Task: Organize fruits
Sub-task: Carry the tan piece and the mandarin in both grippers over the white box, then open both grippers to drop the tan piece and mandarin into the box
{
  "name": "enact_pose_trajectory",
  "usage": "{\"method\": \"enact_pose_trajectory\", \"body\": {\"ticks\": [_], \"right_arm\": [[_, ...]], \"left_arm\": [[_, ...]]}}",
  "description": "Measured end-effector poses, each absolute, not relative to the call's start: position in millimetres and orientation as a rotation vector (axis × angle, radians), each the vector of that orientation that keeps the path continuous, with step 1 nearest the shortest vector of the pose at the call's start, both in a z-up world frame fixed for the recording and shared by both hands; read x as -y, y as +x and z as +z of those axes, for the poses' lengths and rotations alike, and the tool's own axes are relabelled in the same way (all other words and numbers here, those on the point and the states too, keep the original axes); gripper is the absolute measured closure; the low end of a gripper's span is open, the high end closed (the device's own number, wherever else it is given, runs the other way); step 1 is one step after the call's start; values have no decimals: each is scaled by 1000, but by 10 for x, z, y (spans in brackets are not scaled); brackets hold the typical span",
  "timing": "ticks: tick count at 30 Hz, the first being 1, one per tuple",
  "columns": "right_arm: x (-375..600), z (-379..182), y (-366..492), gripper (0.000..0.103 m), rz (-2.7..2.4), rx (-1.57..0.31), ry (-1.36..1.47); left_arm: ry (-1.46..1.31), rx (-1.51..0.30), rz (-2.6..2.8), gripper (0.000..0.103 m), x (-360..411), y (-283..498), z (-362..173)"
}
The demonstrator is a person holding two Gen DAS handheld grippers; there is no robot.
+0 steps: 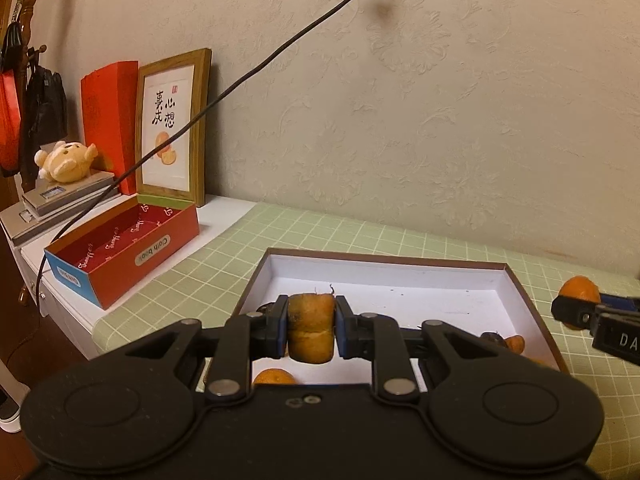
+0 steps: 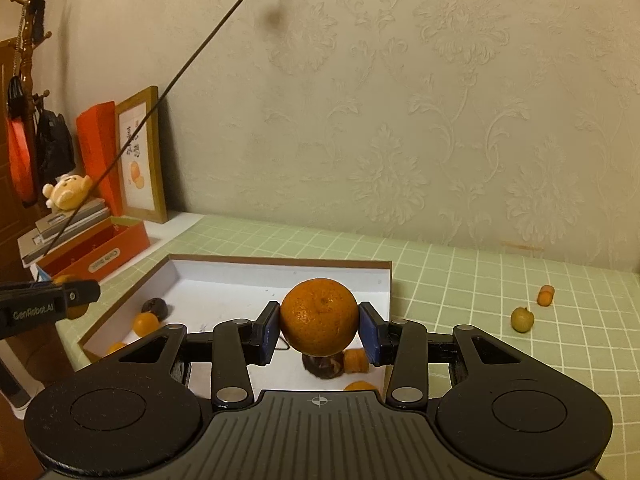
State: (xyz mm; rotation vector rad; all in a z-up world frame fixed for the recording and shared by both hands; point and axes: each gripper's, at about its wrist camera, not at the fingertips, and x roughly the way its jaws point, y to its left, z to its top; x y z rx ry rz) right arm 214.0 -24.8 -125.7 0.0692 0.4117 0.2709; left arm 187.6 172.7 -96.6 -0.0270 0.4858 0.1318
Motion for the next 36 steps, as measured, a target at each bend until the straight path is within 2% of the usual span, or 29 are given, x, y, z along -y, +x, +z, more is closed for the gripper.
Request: {"method": "enact_pose_trajectory", "body": {"ticks": [7, 15, 36], "right_arm": [[276, -1304, 2353, 61, 242, -403, 54], [334, -1475, 2528, 61, 215, -475, 76], [147, -1394, 2570, 61, 232, -465, 61]], "left_arm": [[-31, -515, 114, 90, -1761, 2107, -1110], [-38, -529, 107, 90, -1762, 2369, -1123], [-28, -540, 132, 90, -1930, 2299, -1175]]}}
